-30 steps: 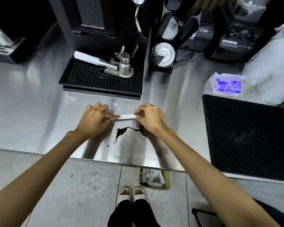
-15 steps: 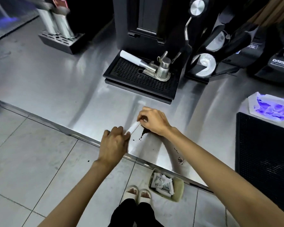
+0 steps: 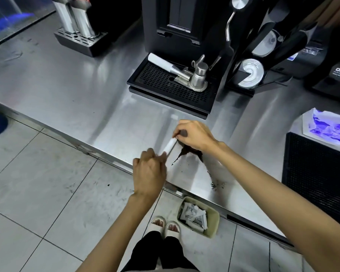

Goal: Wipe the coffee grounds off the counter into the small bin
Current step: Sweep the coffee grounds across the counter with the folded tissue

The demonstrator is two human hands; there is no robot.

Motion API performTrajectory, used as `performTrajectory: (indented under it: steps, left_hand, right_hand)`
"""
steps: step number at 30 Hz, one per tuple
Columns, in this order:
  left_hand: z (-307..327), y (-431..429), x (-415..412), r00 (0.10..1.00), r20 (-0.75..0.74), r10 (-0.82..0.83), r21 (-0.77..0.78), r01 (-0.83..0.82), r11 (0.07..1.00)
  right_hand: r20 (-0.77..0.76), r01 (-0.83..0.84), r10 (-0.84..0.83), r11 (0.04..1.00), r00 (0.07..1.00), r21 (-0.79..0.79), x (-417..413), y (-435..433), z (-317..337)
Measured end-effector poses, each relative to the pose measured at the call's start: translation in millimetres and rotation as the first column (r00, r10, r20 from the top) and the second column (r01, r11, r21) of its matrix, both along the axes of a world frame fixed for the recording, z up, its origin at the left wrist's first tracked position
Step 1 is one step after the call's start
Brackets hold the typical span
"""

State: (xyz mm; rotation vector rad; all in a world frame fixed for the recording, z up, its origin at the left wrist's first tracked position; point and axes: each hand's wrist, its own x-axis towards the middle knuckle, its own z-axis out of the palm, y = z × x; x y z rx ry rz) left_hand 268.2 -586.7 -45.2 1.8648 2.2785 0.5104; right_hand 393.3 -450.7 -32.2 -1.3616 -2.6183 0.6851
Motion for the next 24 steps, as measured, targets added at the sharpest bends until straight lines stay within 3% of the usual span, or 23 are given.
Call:
performTrajectory:
  steps: [3, 8, 18, 24]
  left_hand:
    - [-2, 0, -9, 0.991, 0.037, 0.13, -0.075, -0.127, 0.989]
    - [-11, -14, 4, 0.992, -0.093, 0.081, -0.063, -0.087, 0.994]
    - [-11, -5, 65, 0.963, -0.189, -0.194, -0.072, 0.184, 0.98]
    - [-1, 18, 39, 0.986, -0.064, -0.156, 0.038, 0.158, 0.987]
  right_hand:
    - [0.035, -0.071, 0.071, 0.997, 0.997, 0.002, -24, 3, -1]
    - [0.06, -0.174, 0.174, 0.985, 0.983, -0.001, -35, -7, -6]
    - [0.106, -0.106, 0.106, 0.994, 0.989, -0.011, 32, -1, -9]
    - [-0.018, 0.019, -0.02, 0.999, 1.0, -0.051, 35, 23, -1]
